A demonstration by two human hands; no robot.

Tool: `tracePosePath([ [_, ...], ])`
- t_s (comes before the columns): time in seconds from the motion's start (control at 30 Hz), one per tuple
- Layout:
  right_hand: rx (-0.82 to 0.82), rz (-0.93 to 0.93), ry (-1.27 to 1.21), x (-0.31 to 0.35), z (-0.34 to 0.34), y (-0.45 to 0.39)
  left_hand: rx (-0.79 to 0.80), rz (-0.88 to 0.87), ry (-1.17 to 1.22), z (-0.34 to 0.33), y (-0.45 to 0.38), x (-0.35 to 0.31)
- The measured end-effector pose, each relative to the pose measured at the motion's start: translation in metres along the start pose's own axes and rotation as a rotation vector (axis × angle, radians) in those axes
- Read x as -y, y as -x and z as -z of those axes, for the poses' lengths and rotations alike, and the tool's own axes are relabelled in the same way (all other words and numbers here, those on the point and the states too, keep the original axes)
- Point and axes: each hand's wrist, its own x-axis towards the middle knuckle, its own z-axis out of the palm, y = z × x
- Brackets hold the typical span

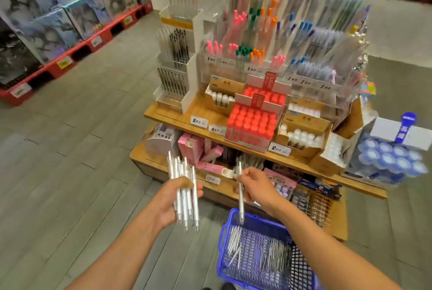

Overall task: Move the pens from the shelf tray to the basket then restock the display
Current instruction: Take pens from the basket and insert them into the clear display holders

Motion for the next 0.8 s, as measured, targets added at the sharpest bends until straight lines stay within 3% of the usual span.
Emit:
tracePosePath([
  [0.43,0.225,0.085,0.06,0.13,-0.094,-0.061,-0.073,-0.078,0.211,0.098,0.006,-0.09],
  [0.63,0.188,0.022,-0.018,0.183,-0.146,-0.104,0.022,-0.048,0.139,0.143,-0.028,-0.182],
  [0.8,0.062,0.025,-0.031,0.226,-0.176,-0.133,0.135,-0.018,-0.004,0.151,-0.052,-0.258],
])
